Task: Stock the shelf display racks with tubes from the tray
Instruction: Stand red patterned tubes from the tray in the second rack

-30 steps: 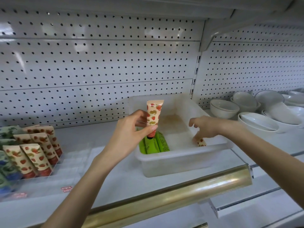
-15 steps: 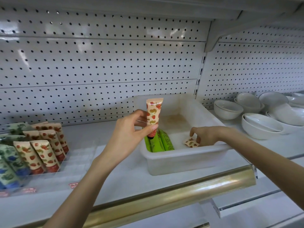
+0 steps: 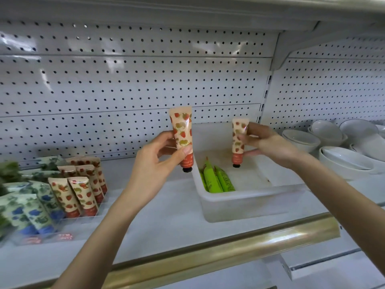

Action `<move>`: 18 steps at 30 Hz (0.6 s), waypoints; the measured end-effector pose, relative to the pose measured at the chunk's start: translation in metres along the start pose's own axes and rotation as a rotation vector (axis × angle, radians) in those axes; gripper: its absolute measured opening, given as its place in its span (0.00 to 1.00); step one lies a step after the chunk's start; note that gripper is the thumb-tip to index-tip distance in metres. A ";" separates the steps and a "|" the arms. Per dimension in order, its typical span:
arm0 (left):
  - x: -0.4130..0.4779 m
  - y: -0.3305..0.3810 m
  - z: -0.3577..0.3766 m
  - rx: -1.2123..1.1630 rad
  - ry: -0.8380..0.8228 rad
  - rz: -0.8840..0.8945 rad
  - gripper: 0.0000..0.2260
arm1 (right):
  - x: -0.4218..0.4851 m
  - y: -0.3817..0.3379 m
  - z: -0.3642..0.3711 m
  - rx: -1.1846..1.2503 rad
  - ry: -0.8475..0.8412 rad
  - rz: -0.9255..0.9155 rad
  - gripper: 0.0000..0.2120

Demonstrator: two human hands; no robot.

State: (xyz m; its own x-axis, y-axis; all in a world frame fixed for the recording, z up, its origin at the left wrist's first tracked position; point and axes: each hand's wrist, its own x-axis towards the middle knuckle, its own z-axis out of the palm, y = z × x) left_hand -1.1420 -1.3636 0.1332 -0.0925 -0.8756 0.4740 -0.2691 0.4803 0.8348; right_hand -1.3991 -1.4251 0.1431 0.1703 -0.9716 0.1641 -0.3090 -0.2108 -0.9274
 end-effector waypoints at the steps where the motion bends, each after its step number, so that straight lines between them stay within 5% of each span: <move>1: -0.001 0.002 -0.006 -0.003 0.003 -0.003 0.12 | 0.000 -0.008 0.005 0.060 0.005 -0.016 0.04; 18: -0.041 -0.007 -0.128 0.107 0.139 -0.105 0.17 | -0.010 -0.075 0.160 0.196 -0.179 -0.138 0.03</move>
State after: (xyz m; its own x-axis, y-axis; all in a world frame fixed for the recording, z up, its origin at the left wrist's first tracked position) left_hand -1.0137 -1.3245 0.1439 0.0724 -0.9016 0.4265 -0.3716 0.3724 0.8504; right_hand -1.2277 -1.3824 0.1571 0.3661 -0.8972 0.2471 -0.0874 -0.2975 -0.9507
